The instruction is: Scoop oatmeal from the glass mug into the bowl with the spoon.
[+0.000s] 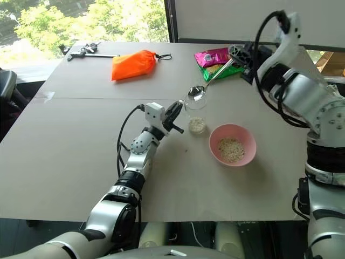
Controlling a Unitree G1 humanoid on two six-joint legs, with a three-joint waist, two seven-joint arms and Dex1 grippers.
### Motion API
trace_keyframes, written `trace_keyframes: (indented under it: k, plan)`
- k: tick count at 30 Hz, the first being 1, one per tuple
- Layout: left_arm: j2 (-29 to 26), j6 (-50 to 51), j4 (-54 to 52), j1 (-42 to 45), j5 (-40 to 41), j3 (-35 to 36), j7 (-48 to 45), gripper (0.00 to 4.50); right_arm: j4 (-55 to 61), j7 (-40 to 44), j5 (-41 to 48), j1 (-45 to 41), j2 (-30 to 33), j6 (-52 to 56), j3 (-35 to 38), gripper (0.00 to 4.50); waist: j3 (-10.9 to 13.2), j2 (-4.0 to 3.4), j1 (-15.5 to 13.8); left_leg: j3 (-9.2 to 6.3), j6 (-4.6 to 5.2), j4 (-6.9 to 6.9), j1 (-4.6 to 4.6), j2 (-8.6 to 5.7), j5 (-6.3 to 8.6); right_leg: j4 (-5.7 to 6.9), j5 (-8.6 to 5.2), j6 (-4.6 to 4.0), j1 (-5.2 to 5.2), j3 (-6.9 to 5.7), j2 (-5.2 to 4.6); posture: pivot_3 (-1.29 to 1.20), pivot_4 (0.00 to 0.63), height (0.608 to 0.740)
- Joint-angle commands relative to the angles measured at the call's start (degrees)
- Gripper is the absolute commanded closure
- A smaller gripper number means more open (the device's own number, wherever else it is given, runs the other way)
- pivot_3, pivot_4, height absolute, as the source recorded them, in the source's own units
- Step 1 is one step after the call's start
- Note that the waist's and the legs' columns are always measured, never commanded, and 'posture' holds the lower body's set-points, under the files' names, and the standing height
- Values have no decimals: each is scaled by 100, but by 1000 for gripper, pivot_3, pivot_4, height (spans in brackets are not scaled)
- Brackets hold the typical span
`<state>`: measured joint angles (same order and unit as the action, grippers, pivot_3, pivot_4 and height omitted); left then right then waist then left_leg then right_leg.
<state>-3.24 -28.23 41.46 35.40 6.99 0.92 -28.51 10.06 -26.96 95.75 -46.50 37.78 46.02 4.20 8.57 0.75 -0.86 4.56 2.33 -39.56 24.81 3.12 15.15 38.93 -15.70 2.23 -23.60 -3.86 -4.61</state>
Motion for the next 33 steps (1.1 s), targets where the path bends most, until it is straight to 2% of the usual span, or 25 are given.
trace_keyframes:
  k: [1,4,7,11,16,22,25,30,33]
  plan:
    - [-96,-75,-297,-103,-80,-41,44,4475,153,520,-739,-57,146,355,-153,4500,0,0,7,-1,0,1,0,0,0,0,0,0,-1,1,-1,0,150,696]
    - [-127,-54,-374,-163,-75,-53,66,4475,188,904,-1205,-107,129,528,-242,4500,0,0,7,-2,1,0,-1,0,0,1,0,0,-1,1,-1,0,150,696]
    - [-131,-32,-431,-225,-80,-75,86,4500,177,1111,-1308,-197,-99,549,-129,3388,0,0,8,-4,1,0,-2,0,1,3,0,-1,-1,0,0,0,150,696]
    - [-162,14,-494,-266,-57,-80,112,4500,79,1164,-1492,-324,-287,445,171,1483,0,0,16,-3,1,0,-4,1,1,6,0,-1,-2,1,0,0,150,696]
    - [-319,164,-700,-406,-10,-30,114,4500,-100,1259,-1690,-179,-117,416,735,1483,0,0,9,-2,1,0,-1,0,1,1,1,0,-1,-1,-2,0,150,696]
    - [-620,521,-1269,-772,113,78,156,4500,-27,1395,-2118,627,166,414,1395,1483,-1,-2,35,1,0,4,-5,2,0,3,0,-1,-2,3,-1,0,150,696]
    - [-742,816,-1531,-955,236,128,96,3586,127,1426,-2186,1205,158,434,1695,1450,-2,-4,51,6,0,4,-14,4,0,11,1,-2,-1,8,1,0,150,696]
    - [-767,837,-1619,-1041,211,180,205,1588,377,1525,-2206,1651,132,446,1912,1450,-2,-5,22,6,0,3,-11,4,0,9,1,-1,-2,9,1,0,150,696]
    - [-766,890,-1734,-1077,235,162,173,1588,456,1612,-2190,1763,140,437,2017,1450,-2,-4,10,4,0,4,-9,3,0,6,1,-1,-2,9,1,0,150,696]
